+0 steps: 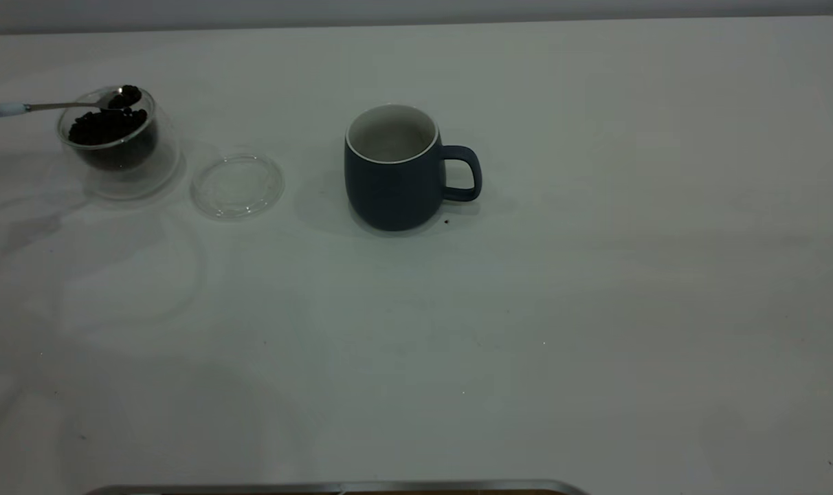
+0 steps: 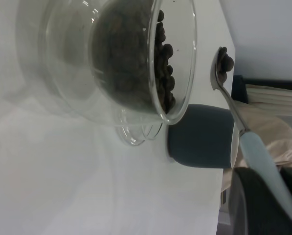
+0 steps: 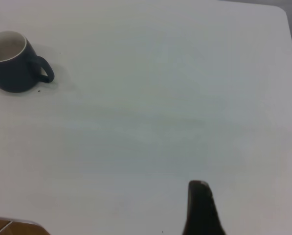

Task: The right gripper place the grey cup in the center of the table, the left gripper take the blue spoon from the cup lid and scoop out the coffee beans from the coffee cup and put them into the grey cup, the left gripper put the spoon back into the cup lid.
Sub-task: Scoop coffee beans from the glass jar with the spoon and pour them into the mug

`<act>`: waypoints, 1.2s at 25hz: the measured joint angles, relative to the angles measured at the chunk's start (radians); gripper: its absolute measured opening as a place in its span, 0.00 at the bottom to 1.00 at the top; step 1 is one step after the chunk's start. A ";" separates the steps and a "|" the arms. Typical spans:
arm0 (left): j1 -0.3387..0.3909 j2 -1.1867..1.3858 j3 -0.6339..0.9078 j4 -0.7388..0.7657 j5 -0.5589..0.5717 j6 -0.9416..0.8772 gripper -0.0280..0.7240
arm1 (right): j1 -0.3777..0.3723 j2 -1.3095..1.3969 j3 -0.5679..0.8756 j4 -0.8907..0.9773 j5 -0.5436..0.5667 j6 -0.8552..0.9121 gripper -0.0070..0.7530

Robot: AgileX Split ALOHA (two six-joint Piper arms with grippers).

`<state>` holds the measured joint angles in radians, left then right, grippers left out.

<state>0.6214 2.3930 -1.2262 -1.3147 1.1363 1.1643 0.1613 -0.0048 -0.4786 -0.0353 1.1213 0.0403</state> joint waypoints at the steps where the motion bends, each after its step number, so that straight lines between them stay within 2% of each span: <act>1: 0.000 0.000 0.000 0.000 0.000 -0.003 0.21 | 0.000 0.000 0.000 0.000 0.000 0.000 0.71; 6: -0.013 0.000 0.000 0.000 0.000 -0.010 0.21 | 0.000 0.000 0.000 0.000 0.000 0.000 0.71; 21: -0.205 0.000 0.000 -0.001 0.001 -0.016 0.21 | 0.000 0.000 0.000 0.000 0.000 0.000 0.71; 30: -0.279 0.000 0.000 -0.048 0.001 -0.017 0.21 | 0.000 0.000 0.000 0.000 0.000 0.000 0.71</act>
<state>0.3427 2.3930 -1.2262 -1.3626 1.1372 1.1474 0.1613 -0.0048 -0.4786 -0.0353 1.1213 0.0403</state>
